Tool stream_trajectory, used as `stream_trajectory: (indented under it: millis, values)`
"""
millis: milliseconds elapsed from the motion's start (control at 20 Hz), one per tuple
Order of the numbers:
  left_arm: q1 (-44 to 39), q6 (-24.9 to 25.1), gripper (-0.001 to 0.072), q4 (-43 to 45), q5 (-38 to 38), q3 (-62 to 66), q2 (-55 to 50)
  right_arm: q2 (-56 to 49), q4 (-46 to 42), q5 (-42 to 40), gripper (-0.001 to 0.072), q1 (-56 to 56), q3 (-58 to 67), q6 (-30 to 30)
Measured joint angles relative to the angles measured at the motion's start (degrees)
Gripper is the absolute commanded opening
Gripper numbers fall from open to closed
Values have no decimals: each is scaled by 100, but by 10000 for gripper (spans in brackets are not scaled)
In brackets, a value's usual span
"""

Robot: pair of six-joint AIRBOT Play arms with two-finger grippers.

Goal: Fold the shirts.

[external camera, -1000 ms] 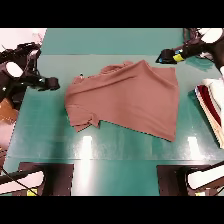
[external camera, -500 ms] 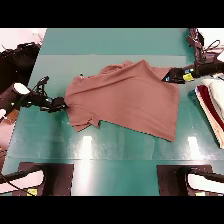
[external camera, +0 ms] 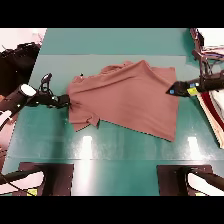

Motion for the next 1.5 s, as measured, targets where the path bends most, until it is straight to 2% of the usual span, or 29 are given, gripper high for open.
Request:
stream_trajectory:
  millis: [100, 150, 200, 250, 350, 450, 650, 800, 900, 950, 1050, 1200, 1500]
  values:
    - [2, -17, 27, -2, -66, 208, 7, 282, -39, 87, 340, -468, -603, 2]
    - [-4, -22, 27, -4, -129, 313, 7, 415, -96, 188, 370, -730, -916, 2]
    - [-11, -28, 27, -4, -197, 398, 7, 551, -188, 291, 478, -1029, -1248, 4]
    - [-13, -31, 27, -13, -227, 472, 7, 656, -254, 372, 501, -1311, -1541, 4]
    - [-11, -35, 27, -11, -289, 566, 7, 831, -361, 588, 497, -1849, -2094, 7]
    - [-13, -35, 27, -17, -315, 616, 7, 946, -407, 680, 449, -2232, -2575, 7]
    - [-11, -37, 27, -28, -341, 658, 7, 1038, -404, 623, 446, -2291, -3283, 114]
    - [-13, -39, 27, -28, -361, 669, 7, 1062, -354, 404, 363, -1880, -3523, 269]
    - [-11, -39, 28, -26, -376, 669, 7, 1069, -258, 232, 338, -1591, -3574, 348]
    - [-11, -39, 27, -26, -378, 669, 7, 1069, -205, 149, 287, -1471, -3589, 382]
    - [-11, -39, 27, -24, -382, 669, 7, 1071, -160, -24, 284, -1274, -3611, 459]
    - [-11, -39, 27, -20, -409, 669, 7, 1071, -144, -184, 37, -1056, -3628, 516]
    - [-13, -52, 26, 39, -629, 686, 229, 1113, -116, -199, 20, -516, -3375, 555]
